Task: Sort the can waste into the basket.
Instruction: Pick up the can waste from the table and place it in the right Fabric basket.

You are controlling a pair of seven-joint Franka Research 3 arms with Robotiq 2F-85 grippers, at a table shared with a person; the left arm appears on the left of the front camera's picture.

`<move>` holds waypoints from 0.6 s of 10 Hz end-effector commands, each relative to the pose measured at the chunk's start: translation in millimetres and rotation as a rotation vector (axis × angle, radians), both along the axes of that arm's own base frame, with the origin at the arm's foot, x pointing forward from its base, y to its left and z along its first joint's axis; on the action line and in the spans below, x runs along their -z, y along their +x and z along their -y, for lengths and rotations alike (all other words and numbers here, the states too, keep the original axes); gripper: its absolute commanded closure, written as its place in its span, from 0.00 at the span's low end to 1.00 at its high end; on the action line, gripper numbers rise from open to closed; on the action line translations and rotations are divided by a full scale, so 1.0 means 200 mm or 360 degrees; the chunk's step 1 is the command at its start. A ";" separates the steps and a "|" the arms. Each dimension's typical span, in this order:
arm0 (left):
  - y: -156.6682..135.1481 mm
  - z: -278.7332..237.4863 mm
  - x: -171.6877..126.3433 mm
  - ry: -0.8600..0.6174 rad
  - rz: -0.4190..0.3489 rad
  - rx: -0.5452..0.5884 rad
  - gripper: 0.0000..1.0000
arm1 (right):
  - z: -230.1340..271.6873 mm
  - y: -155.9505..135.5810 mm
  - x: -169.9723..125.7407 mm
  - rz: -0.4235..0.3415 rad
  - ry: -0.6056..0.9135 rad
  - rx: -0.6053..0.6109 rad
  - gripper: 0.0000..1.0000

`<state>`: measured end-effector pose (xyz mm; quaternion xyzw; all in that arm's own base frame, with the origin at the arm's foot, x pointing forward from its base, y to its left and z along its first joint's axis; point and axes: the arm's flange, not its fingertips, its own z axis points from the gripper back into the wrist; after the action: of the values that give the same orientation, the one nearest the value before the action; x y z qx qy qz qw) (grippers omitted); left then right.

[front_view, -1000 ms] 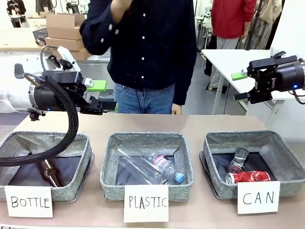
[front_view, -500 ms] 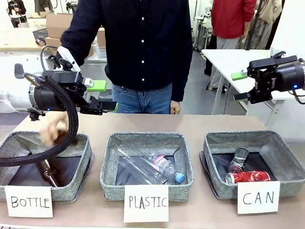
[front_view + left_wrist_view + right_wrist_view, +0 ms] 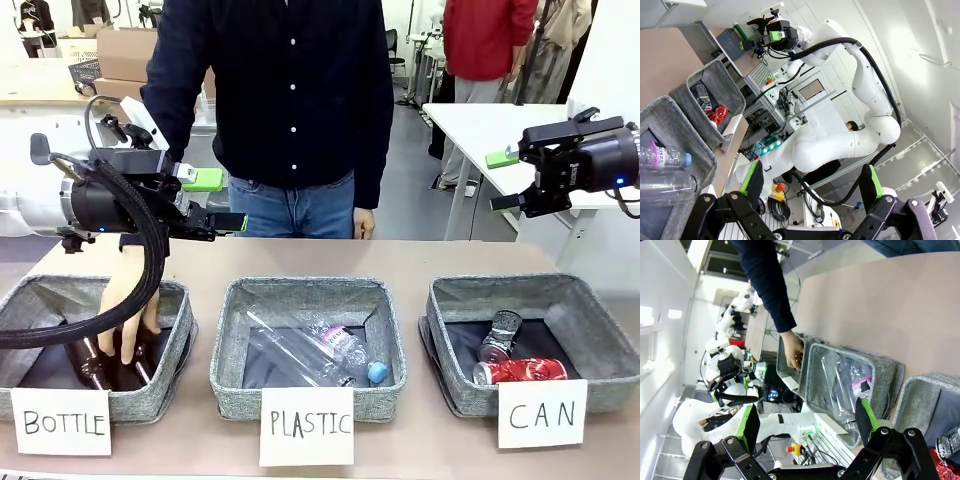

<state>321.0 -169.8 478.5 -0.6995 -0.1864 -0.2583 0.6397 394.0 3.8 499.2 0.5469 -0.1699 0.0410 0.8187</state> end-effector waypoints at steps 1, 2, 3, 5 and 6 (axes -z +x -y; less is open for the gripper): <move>0.00 -0.02 -0.02 0.0019 -0.0008 0.0017 0.00 | 0.00 0.00 0.00 0.0025 -0.0031 -0.0014 0.00; 0.00 -0.02 -0.02 0.0019 -0.0008 0.0017 0.00 | 0.00 0.00 0.00 0.0025 -0.0031 -0.0014 0.00; 0.00 -0.02 -0.02 0.0019 -0.0008 0.0017 0.00 | 0.00 0.00 0.00 0.0025 -0.0031 -0.0014 0.00; 0.00 -0.02 -0.02 0.0019 -0.0008 0.0017 0.00 | 0.00 0.00 0.00 0.0025 -0.0031 -0.0014 0.00; 0.00 -0.02 -0.02 0.0019 -0.0008 0.0017 0.00 | 0.00 0.00 0.00 0.0025 -0.0031 -0.0014 0.00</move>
<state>321.0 -169.8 478.5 -0.6995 -0.1864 -0.2583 0.6397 394.0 3.8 499.2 0.5469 -0.1699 0.0410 0.8187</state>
